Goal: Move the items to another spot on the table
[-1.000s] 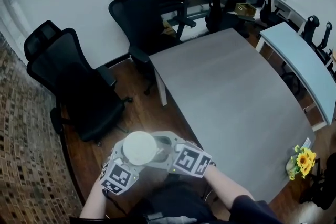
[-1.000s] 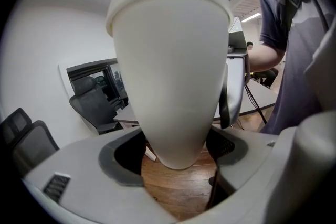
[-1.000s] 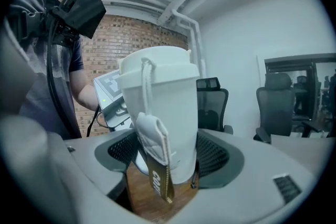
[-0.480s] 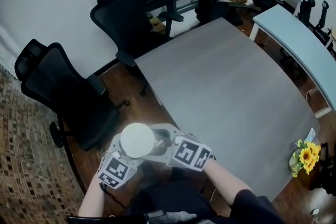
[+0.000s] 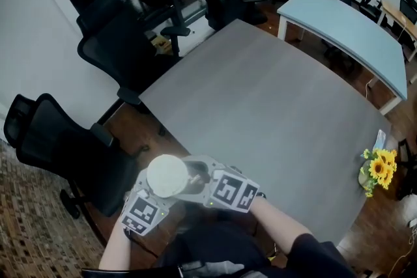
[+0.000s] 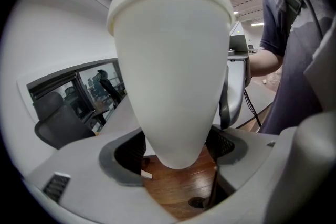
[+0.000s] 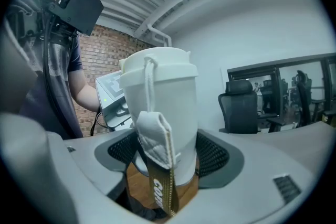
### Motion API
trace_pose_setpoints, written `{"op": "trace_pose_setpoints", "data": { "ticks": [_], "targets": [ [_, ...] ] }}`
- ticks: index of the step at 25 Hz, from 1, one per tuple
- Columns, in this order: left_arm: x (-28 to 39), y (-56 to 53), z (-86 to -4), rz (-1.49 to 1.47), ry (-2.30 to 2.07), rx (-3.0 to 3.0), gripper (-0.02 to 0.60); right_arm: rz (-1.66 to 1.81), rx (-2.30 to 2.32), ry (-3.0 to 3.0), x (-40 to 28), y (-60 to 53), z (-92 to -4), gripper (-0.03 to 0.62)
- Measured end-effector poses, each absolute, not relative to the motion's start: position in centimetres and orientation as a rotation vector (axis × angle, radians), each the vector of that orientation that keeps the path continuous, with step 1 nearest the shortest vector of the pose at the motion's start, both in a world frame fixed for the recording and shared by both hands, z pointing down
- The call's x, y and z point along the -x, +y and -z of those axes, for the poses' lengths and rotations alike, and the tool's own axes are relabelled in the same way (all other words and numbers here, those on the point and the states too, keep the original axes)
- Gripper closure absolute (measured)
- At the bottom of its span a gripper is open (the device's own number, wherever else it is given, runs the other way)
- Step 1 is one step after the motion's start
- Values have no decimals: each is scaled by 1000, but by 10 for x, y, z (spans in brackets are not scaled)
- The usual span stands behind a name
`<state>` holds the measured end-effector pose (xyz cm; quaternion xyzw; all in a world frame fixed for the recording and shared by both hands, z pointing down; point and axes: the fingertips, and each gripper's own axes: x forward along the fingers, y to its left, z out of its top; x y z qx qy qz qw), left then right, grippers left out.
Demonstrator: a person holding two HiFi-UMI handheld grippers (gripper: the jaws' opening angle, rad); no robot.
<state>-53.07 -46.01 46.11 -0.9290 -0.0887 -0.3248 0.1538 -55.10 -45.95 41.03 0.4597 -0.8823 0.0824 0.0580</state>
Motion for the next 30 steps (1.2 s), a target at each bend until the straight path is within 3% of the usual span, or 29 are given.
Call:
{"op": "trace_pose_setpoints", "data": {
  "ticks": [30],
  "targets": [
    [378,-657,-488,718,-788,2646,202,-373,-1827,-2218,401,-672,-439,243]
  ]
}}
